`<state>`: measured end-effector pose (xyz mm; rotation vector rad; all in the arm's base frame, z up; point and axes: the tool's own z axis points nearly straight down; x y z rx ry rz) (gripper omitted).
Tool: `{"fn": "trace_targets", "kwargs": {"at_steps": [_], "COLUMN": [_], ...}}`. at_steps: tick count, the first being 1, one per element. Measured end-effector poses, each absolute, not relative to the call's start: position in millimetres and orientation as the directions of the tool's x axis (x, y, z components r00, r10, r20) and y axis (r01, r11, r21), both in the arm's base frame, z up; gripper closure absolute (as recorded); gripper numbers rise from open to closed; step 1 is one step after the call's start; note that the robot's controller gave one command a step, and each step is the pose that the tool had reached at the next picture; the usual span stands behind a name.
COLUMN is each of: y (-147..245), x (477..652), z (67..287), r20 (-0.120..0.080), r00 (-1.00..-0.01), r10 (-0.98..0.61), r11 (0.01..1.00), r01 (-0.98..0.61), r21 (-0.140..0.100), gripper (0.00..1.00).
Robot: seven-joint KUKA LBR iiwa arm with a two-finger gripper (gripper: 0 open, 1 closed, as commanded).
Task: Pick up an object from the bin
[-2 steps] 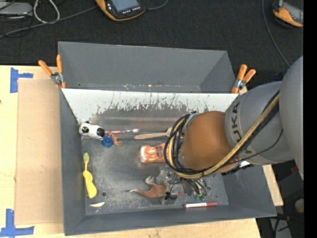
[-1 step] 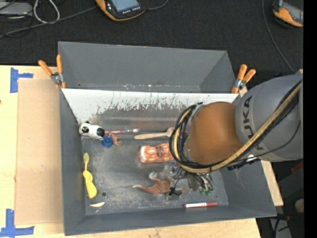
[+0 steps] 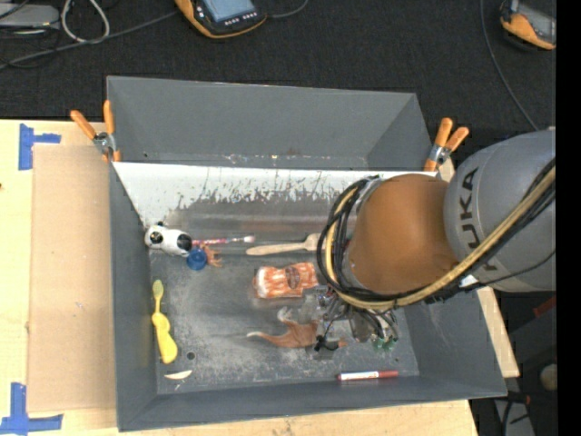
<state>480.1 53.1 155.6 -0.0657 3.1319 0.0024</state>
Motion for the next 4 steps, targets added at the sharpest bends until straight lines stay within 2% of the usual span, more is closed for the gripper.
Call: {"fn": "trace_targets", "kwargs": {"at_steps": [1,2,3,4], "y": [53.3,53.2,53.6,53.5], "x": [480.6,478.4,480.5,480.1], "z": [172.1,198.5,230.0,240.0], "r20": [-0.011,0.001,-0.009,-0.006], "r00": [-0.999,-0.999,-0.999,-0.999], "r10": [-0.041,-0.039,-0.039,-0.038], "r11": [0.999,0.999,0.999,0.999], "r01": [-0.041,-0.039,-0.039,-0.038], "r21": [0.002,0.001,0.002,0.001], "gripper": [1.00,1.00,1.00,1.00]}}
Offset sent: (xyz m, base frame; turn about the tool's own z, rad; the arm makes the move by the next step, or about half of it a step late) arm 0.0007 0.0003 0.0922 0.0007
